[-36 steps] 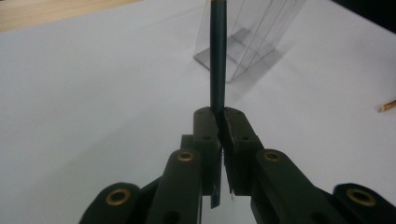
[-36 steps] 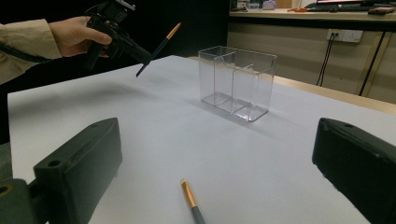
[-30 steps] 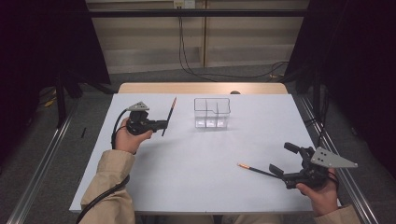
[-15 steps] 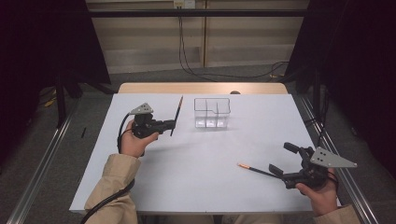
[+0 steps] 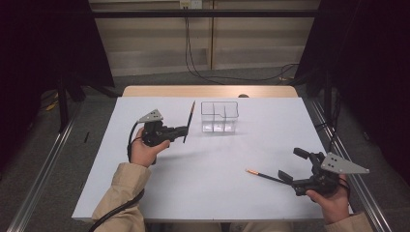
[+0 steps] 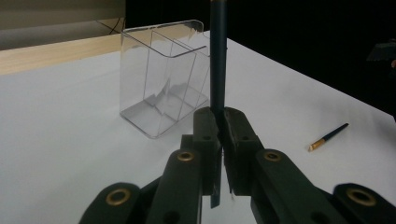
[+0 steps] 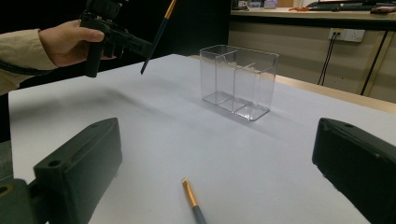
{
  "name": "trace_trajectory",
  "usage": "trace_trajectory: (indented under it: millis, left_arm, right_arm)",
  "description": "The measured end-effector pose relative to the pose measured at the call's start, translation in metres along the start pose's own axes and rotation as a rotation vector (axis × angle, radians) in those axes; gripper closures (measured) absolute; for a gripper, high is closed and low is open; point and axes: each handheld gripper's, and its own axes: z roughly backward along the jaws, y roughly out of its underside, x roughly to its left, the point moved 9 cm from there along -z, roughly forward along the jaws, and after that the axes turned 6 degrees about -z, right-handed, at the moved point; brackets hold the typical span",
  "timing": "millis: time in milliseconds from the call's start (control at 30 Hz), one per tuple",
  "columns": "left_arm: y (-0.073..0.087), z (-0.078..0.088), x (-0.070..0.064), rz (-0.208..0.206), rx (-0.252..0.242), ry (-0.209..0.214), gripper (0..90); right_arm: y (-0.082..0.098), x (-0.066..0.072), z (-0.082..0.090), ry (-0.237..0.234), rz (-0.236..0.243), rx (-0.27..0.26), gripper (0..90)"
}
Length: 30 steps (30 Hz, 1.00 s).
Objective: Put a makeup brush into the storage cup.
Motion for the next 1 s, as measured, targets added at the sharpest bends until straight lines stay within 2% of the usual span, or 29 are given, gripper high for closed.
trace_trajectory:
  millis: [133, 267, 600, 933, 1000]
  left_arm:
    - [-0.001, -0.003, -0.006, -0.006, -0.009, 0.014, 84.5]
    - [-0.001, -0.008, -0.013, -0.025, 0.004, 0.027, 84.5]
    - [-0.003, -0.019, -0.031, -0.03, -0.005, 0.086, 84.5]
    - [-0.006, -0.029, -0.052, -0.066, 0.001, 0.129, 84.5]
    - [-0.007, -0.031, -0.056, -0.064, 0.0, 0.14, 84.5]
  right_arm:
    - [0.0, 0.0, -0.001, 0.0, 0.001, 0.0, 0.8]
    - [0.0, 0.001, -0.001, 0.0, 0.002, 0.0, 0.8]
    - [0.001, 0.001, -0.001, -0.003, 0.003, 0.003, 0.8]
    - [0.001, 0.001, -0.002, -0.004, 0.002, 0.004, 0.8]
    - [0.001, 0.001, -0.002, -0.005, 0.003, 0.004, 0.8]
